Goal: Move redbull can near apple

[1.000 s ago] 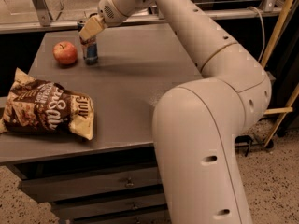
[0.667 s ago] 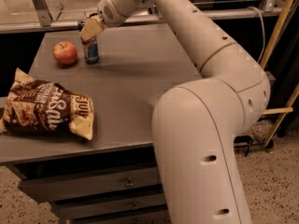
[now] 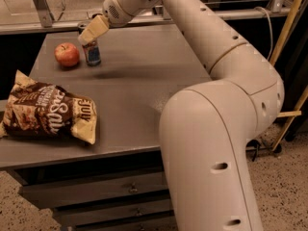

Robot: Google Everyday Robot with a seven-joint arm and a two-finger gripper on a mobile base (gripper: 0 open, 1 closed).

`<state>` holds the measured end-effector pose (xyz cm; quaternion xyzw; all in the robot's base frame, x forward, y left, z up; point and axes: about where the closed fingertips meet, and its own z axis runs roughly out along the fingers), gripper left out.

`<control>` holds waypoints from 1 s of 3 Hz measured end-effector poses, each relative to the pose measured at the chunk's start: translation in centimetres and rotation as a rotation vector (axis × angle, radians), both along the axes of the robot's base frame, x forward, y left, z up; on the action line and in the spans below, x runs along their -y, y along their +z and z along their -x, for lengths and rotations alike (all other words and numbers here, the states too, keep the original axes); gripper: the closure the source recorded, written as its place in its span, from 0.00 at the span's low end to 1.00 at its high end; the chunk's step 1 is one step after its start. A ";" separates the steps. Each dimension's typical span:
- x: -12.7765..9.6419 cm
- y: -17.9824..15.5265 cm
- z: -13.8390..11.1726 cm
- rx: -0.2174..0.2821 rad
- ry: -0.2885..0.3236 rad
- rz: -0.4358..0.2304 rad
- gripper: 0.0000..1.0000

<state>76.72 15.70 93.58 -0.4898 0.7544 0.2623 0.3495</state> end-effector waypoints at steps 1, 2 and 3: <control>3.9 3.1 1.1 0.100 -0.013 0.007 0.00; 11.8 5.9 5.3 0.211 -0.047 0.001 0.00; 11.6 6.0 5.2 0.211 -0.045 -0.001 0.00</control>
Offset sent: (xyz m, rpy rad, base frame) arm -0.1136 -0.1747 0.1078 0.0587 -0.3628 -0.0539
